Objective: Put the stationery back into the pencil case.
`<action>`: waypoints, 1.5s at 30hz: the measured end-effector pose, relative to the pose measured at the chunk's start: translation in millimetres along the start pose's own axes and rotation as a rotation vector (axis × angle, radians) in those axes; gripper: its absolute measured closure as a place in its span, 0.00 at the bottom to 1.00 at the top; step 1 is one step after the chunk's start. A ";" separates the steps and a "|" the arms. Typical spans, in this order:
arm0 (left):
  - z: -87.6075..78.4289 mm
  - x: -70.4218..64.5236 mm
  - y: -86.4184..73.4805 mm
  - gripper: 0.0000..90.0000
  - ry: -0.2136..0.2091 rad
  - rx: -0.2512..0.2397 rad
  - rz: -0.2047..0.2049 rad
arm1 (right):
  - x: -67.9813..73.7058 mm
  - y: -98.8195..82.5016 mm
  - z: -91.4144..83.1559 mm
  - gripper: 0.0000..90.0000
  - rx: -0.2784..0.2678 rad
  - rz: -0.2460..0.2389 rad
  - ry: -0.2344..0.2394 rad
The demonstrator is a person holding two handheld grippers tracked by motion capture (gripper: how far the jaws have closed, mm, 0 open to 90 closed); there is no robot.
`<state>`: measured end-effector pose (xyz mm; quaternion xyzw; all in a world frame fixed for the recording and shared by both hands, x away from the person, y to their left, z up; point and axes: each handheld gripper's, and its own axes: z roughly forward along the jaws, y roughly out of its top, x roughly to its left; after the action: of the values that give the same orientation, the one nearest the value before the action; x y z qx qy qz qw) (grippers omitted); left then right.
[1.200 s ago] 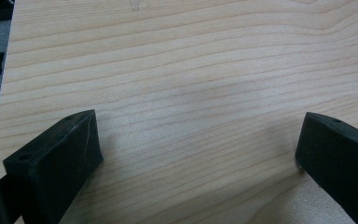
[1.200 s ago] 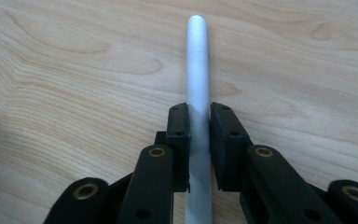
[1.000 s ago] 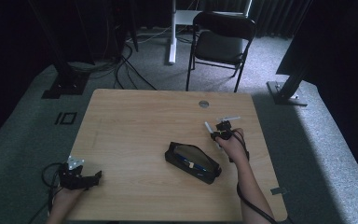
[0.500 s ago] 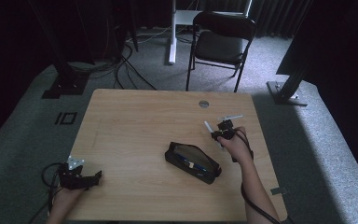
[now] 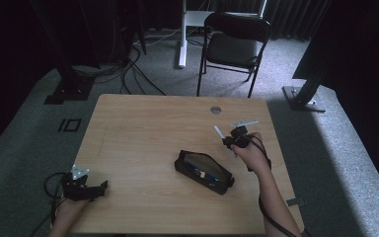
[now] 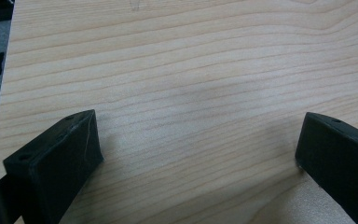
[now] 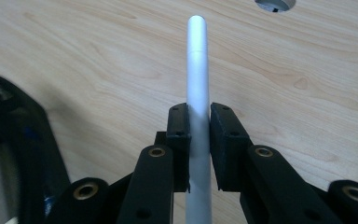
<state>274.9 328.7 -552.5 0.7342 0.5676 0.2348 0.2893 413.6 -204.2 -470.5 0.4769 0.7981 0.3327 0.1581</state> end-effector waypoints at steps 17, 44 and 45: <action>0.0 0.0 0.0 0.00 0.000 0.000 0.000 | 13.1 5.9 -26.6 0.87 -0.037 -0.064 0.042; 0.2 -0.2 0.0 0.00 0.000 -0.003 -0.003 | 50.3 11.6 -62.6 0.87 -0.078 -0.229 0.173; 0.2 -0.1 0.0 0.00 0.000 -0.002 -0.002 | 50.9 11.4 -63.1 0.87 -0.079 -0.230 0.179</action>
<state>274.9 328.6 -552.7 0.7331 0.5682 0.2352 0.2904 360.0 -180.4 -413.4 0.3439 0.8447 0.3847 0.1420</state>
